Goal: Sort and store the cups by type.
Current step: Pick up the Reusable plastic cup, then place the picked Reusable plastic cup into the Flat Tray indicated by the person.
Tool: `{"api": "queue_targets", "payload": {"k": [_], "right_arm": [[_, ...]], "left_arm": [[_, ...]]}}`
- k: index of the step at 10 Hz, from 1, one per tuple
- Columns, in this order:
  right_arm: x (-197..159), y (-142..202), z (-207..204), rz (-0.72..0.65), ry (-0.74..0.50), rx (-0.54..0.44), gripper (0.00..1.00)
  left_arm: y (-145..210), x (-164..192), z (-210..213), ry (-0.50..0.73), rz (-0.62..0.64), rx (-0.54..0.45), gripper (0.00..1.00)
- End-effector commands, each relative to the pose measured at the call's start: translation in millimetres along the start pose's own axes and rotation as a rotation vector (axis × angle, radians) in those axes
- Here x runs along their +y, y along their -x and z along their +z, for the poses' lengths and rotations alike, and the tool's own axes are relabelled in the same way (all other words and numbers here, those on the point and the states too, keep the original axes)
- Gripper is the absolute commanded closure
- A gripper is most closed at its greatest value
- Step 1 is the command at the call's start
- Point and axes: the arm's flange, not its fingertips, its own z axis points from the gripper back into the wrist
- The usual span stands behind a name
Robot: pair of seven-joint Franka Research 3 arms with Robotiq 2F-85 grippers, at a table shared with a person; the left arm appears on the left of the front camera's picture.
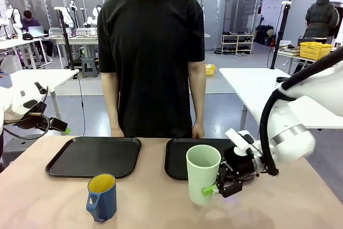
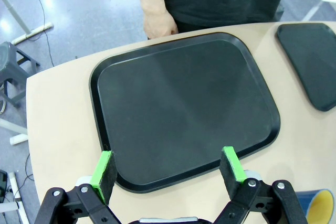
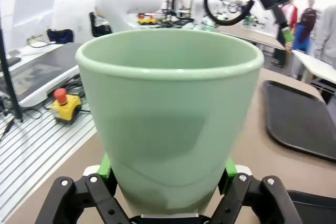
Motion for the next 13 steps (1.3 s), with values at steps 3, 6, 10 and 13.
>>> {"api": "queue_targets", "payload": {"k": [3, 6, 10, 13], "right_arm": [[16, -15, 6, -0.026, 0.136, 0.022, 0.49], [12, -15, 9, 0.009, 0.072, 0.015, 0.49], [12, -15, 9, 0.009, 0.072, 0.015, 0.49], [12, -15, 9, 0.009, 0.072, 0.015, 0.49]], "left_arm": [[0, -1, 2, -0.003, -0.007, -0.002, 0.00], [0, -1, 2, -0.003, -0.007, -0.002, 0.00], [0, -1, 2, -0.003, -0.007, -0.002, 0.00], [0, -1, 2, -0.003, -0.007, -0.002, 0.00]]}}
